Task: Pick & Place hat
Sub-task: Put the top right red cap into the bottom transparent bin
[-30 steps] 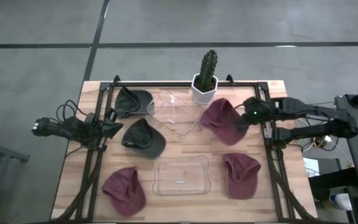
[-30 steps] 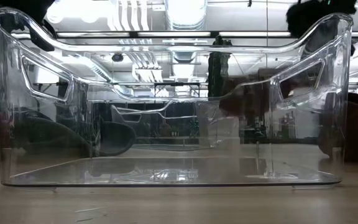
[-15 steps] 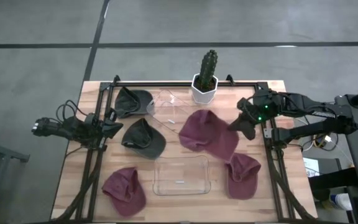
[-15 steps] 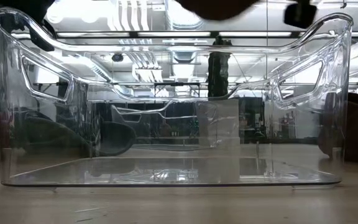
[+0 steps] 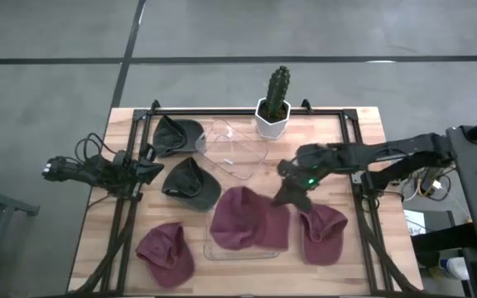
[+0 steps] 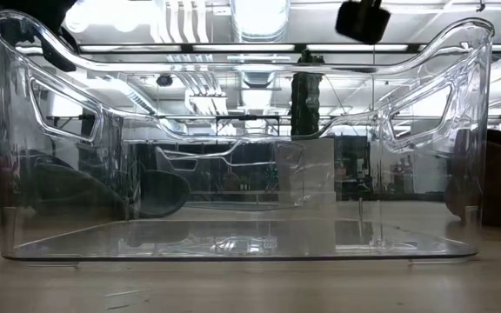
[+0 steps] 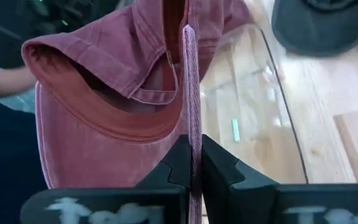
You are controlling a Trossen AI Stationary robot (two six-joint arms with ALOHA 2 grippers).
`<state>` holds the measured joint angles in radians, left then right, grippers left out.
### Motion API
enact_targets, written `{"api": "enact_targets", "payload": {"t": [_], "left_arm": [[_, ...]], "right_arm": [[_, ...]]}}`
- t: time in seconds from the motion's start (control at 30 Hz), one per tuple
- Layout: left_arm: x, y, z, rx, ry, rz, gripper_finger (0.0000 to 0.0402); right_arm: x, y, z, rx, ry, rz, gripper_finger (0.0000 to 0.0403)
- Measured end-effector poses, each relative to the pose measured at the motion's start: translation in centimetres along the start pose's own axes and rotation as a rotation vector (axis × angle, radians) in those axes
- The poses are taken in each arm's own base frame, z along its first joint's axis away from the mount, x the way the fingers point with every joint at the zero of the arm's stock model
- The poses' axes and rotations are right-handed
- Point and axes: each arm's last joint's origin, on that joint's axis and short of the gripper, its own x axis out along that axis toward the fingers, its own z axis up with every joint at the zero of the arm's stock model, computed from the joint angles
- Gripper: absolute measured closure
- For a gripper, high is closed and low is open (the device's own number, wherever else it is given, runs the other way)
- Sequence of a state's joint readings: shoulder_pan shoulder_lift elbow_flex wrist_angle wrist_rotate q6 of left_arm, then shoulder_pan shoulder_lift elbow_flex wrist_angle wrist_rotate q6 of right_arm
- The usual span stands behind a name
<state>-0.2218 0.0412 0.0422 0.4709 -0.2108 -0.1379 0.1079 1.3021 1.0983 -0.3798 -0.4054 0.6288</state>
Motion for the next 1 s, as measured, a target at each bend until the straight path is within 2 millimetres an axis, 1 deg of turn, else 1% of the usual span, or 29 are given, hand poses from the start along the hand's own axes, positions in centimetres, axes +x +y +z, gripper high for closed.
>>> {"api": "enact_targets", "payload": {"t": [0.13, 0.33, 0.4, 0.53, 0.6, 0.7, 0.83, 1.0], "left_arm": [[0.0, 0.0, 0.0, -0.001, 0.001, 0.0, 0.0401], [0.0, 0.0, 0.0, -0.002, 0.0, 0.0, 0.0401], [0.0, 0.0, 0.0, -0.005, 0.0, 0.0, 0.0401], [0.0, 0.0, 0.0, -0.026, 0.0, 0.0, 0.0401], [0.0, 0.0, 0.0, -0.028, 0.0, 0.0, 0.0401], [0.0, 0.0, 0.0, -0.027, 0.0, 0.0, 0.0401], [0.0, 0.0, 0.3, -0.037, -0.03, -0.005, 0.0401], [0.0, -0.1, 1.0, -0.164, -0.096, -0.024, 0.0401]], "right_arm": [[2.6, -1.0, 0.2, -0.003, 0.062, -0.035, 0.039], [6.0, -2.4, 0.4, 0.009, 0.147, -0.065, 0.039], [6.9, -2.8, 0.5, 0.025, 0.179, -0.079, 0.039], [7.7, -3.4, 0.4, 0.064, 0.248, -0.137, 0.0389], [8.2, -3.8, 0.2, 0.074, 0.27, -0.171, 0.0383], [8.8, -4.0, 0.3, 0.075, 0.273, -0.177, 0.0354], [8.8, -3.9, 0.6, 0.076, 0.267, -0.181, 0.0296], [8.0, -3.0, 1.5, 0.052, 0.21, -0.185, 0.0227]]}}
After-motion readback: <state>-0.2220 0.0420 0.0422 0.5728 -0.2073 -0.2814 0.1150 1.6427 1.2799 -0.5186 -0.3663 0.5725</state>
